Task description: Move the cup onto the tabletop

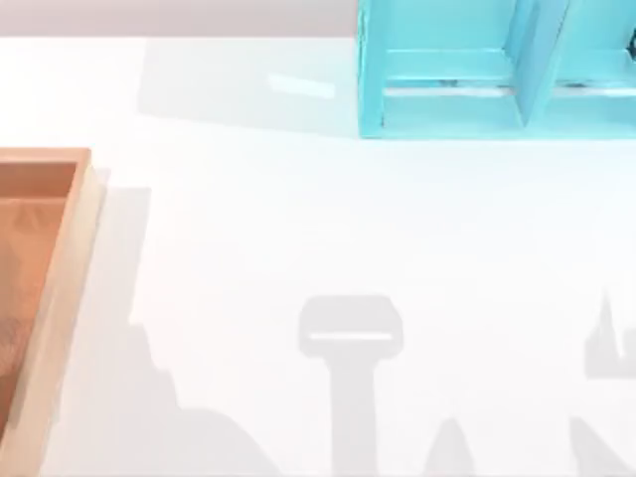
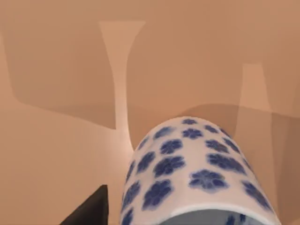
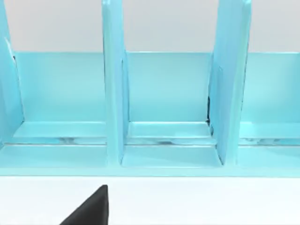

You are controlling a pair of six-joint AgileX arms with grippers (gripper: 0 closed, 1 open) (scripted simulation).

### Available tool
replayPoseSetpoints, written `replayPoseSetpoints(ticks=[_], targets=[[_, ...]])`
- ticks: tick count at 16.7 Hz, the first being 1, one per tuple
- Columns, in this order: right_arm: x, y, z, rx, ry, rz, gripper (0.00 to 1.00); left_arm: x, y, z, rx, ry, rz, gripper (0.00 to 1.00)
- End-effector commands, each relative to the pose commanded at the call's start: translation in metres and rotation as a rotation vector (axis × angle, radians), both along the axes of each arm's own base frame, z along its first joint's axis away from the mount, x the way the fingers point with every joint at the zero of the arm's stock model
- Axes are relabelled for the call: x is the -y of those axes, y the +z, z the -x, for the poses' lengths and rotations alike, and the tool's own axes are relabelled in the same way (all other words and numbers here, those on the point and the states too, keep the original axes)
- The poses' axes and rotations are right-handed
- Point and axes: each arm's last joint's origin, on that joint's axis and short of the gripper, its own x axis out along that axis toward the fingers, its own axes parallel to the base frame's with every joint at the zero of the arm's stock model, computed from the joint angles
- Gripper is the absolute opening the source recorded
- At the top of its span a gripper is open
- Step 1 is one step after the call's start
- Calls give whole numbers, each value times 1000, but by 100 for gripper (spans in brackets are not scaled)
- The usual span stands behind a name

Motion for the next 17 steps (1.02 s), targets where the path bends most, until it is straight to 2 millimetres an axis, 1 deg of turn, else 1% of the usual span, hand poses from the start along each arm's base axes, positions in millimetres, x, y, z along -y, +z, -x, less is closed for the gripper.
replayPoseSetpoints(ticks=[2, 15, 16, 17], targets=[[0, 0, 0, 0, 0, 0, 100, 0, 0, 0, 0, 0, 0, 100], [0, 0, 0, 0, 0, 0, 100, 0, 0, 0, 0, 0, 0, 2], [0, 0, 0, 0, 0, 0, 100, 0, 0, 0, 0, 0, 0, 0], [0, 0, 0, 0, 0, 0, 100, 0, 0, 0, 0, 0, 0, 0]])
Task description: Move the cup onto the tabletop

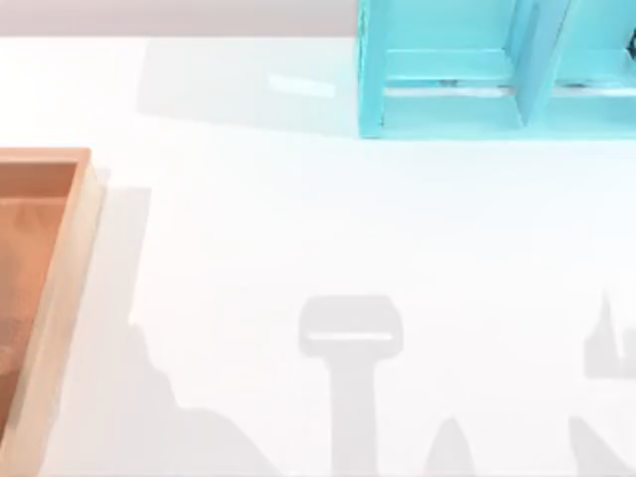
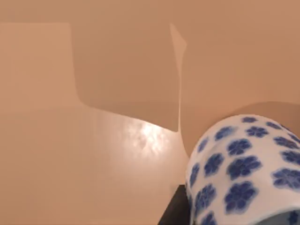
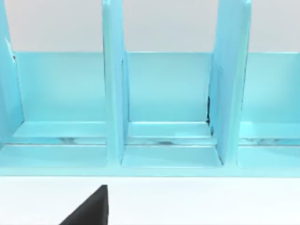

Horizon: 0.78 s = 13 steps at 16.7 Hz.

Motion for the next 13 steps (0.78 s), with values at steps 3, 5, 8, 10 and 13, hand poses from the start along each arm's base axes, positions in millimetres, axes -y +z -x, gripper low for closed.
replayPoseSetpoints(ticks=[3, 5, 8, 10, 13], targets=[[0, 0, 0, 0, 0, 0, 100, 0, 0, 0, 0, 0, 0, 0], [0, 0, 0, 0, 0, 0, 100, 0, 0, 0, 0, 0, 0, 0], [0, 0, 0, 0, 0, 0, 100, 0, 1, 0, 5, 1, -1, 0], [0, 0, 0, 0, 0, 0, 100, -3, 9, -5, 38, 36, -13, 0], [0, 0, 0, 0, 0, 0, 100, -3, 32, -16, 109, 106, -35, 0]])
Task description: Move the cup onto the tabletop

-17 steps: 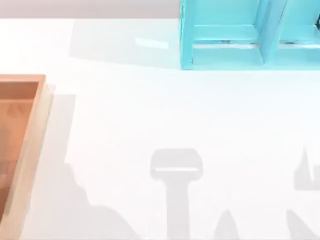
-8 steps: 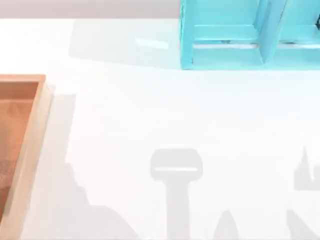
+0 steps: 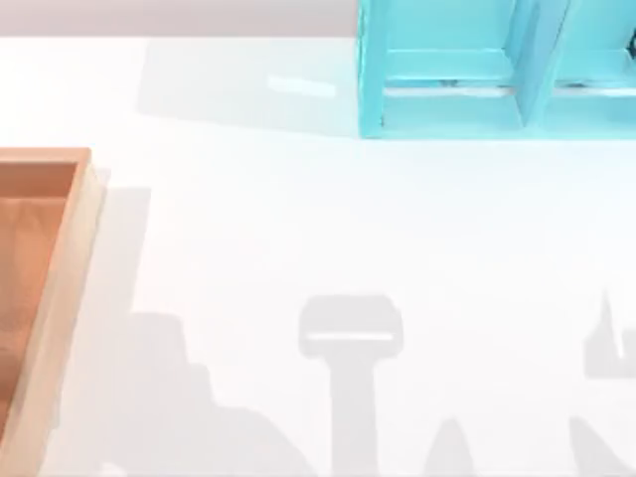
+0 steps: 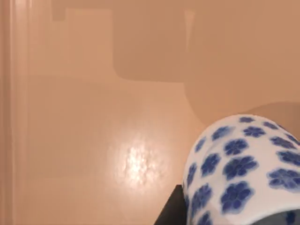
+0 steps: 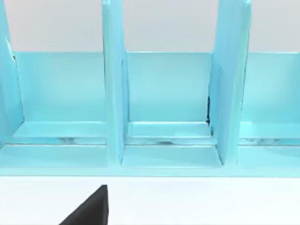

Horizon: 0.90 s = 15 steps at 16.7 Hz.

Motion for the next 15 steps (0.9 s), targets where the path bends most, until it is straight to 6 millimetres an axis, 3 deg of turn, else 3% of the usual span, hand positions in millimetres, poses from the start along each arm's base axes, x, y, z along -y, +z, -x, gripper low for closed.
replayPoseSetpoints(ticks=[3, 9, 11, 15], targets=[[0, 0, 0, 0, 0, 0, 100, 18, 27, -6, 31, 34, 2, 0], [0, 0, 0, 0, 0, 0, 100, 93, 64, 11, -85, -84, 33, 0], [0, 0, 0, 0, 0, 0, 100, 102, 68, 17, -105, -107, 34, 0], [0, 0, 0, 0, 0, 0, 100, 102, 67, 17, -113, -107, 34, 0]])
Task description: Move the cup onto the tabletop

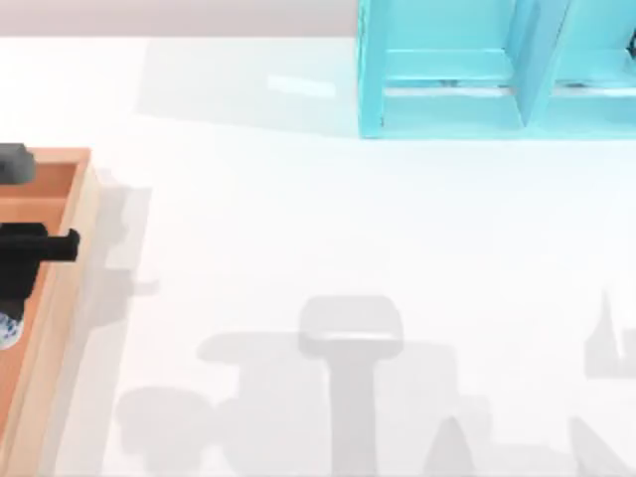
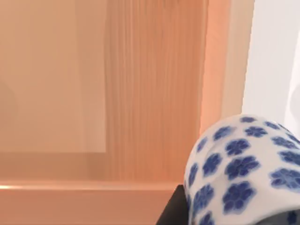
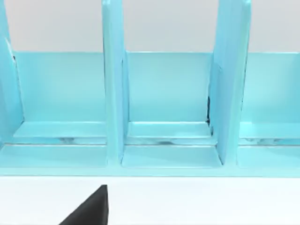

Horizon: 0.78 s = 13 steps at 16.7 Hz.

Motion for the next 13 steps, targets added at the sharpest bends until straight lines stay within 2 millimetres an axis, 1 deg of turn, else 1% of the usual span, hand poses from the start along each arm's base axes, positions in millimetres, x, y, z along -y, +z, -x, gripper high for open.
replayPoseSetpoints(ticks=[2, 3, 5, 6, 8, 10, 11, 13], targets=[[0, 0, 0, 0, 0, 0, 100, 4, 0, -3, -4, 0, -1, 0], [0, 0, 0, 0, 0, 0, 100, 10, 1, -7, -10, 0, -2, 0], [0, 0, 0, 0, 0, 0, 100, 32, 3, -22, -27, 2, -8, 0], [0, 0, 0, 0, 0, 0, 100, 48, 4, -31, -34, 3, -12, 0], [0, 0, 0, 0, 0, 0, 100, 89, 7, -48, -36, 4, -16, 0], [0, 0, 0, 0, 0, 0, 100, 139, 10, -59, -26, 3, -14, 0], [0, 0, 0, 0, 0, 0, 100, 166, 11, -60, -20, 1, -11, 0], [0, 0, 0, 0, 0, 0, 100, 215, 10, -55, -6, -3, -4, 0]])
